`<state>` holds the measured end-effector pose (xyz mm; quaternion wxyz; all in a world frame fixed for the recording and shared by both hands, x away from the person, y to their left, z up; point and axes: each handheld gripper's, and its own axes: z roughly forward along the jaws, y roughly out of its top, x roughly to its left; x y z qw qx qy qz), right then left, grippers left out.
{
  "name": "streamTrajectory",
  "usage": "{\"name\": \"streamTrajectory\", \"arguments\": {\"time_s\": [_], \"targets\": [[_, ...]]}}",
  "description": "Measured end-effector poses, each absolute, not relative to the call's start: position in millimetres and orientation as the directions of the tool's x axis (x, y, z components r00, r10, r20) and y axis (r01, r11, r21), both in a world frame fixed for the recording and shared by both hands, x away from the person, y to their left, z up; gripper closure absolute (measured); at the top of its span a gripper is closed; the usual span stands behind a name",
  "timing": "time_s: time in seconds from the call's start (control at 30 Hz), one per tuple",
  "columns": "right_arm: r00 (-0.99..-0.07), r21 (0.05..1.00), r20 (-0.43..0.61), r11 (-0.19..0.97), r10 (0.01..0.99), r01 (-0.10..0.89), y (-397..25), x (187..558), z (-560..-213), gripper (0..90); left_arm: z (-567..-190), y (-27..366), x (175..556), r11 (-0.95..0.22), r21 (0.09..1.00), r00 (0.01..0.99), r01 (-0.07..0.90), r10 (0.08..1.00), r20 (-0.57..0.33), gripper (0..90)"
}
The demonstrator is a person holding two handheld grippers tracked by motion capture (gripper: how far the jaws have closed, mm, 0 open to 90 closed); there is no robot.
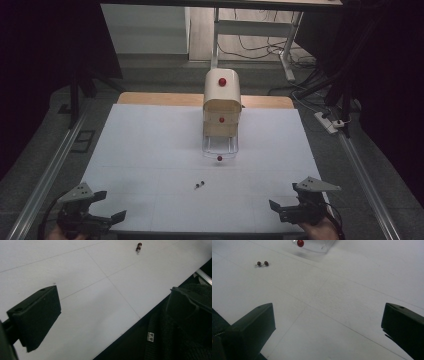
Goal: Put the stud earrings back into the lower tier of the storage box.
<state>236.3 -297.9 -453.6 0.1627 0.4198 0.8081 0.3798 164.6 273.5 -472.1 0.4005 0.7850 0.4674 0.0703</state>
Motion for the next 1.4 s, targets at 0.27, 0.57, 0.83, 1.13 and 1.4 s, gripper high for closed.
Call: {"name": "streamTrajectory", "arguments": {"time_s": [0.27,0.57,0.83,1.13,1.4], "targets": [[-0.596,0.743,0.081,0.351,0.799,0.57,-296.5,234.5,-452.5,0.0,-472.2,276.6,164.8,-0.236,0.703,0.542,0.671,0.803,-0.249,0.1],[-0.615,0.738,0.077,0.369,0.785,0.564,-294.8,233.9,-452.8,0.0,-472.4,276.9,165.6,-0.237,0.696,0.545,0.677,0.798,-0.258,0.1],[-0.63,0.736,0.077,0.382,0.773,0.559,-293.4,234.8,-453.0,0.0,-471.0,276.1,164.5,-0.247,0.7,0.552,0.67,0.796,-0.249,0.0],[-0.636,0.734,0.085,0.384,0.767,0.56,-293.5,235.1,-453.2,0.0,-468.3,273.0,163.3,-0.252,0.719,0.574,0.648,0.781,-0.243,0.0],[-0.64,0.733,0.086,0.387,0.763,0.559,-293.6,235.3,-453.3,0.0,-466.5,267.6,163.0,-0.268,0.728,0.591,0.632,0.774,-0.228,0.0]]}}
